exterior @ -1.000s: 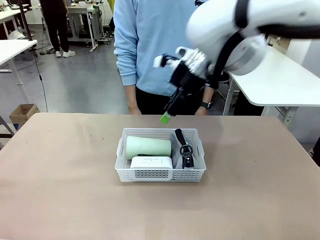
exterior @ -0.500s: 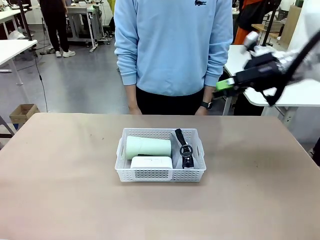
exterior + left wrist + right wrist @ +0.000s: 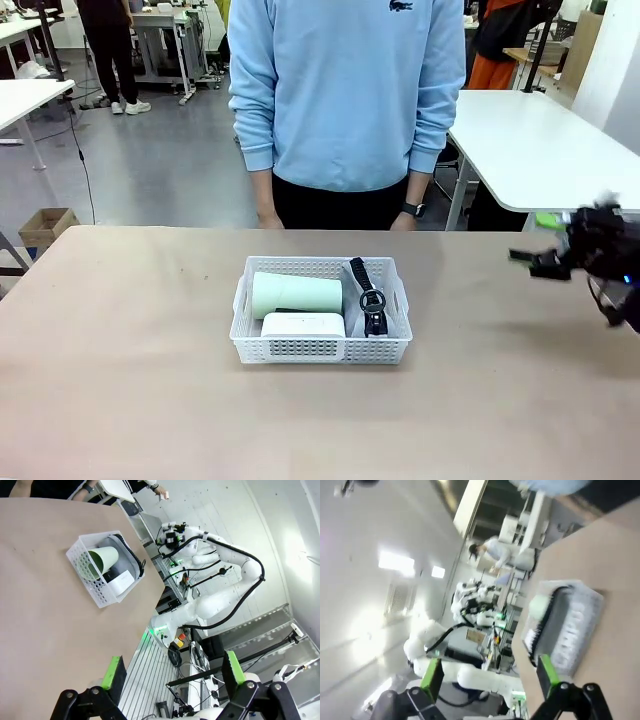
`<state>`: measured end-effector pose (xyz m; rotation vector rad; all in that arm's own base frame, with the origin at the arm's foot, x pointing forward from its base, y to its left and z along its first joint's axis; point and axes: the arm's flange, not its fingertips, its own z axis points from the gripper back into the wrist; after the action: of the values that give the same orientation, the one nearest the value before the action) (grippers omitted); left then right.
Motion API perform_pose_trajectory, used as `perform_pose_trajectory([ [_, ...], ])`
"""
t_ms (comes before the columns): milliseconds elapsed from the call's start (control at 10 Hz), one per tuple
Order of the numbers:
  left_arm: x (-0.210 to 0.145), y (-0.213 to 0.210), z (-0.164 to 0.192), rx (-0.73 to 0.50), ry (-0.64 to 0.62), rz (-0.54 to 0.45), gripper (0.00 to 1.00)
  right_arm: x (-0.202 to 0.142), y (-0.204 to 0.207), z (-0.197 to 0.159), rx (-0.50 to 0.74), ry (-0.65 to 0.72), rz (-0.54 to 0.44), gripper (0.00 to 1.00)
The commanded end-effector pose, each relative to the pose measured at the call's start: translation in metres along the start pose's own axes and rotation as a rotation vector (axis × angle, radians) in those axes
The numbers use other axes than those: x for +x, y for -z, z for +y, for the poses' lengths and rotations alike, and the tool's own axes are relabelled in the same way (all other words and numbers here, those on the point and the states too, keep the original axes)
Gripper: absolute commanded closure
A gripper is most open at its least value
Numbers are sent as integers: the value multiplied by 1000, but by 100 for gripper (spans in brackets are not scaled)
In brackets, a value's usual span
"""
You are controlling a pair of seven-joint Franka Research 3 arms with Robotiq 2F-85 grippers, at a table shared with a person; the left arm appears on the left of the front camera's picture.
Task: Efficiently arrange items inside the basket to fit them all.
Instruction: Pick up the Reusable plastic cup and place it inside the Organizing basket.
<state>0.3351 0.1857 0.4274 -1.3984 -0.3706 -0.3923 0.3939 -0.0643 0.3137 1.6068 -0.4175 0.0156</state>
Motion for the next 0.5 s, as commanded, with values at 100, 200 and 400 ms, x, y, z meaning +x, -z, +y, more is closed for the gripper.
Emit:
perform_pose_trajectory([
  [100, -1, 0, -3, 6, -3, 9, 0, 18, 25, 24, 24, -64, 72, 0],
  [200, -1, 0, -3, 6, -3, 9, 0, 18, 25, 24, 24, -64, 72, 0],
  [400, -1, 0, -3, 6, -3, 9, 0, 18, 25, 24, 24, -64, 72, 0],
])
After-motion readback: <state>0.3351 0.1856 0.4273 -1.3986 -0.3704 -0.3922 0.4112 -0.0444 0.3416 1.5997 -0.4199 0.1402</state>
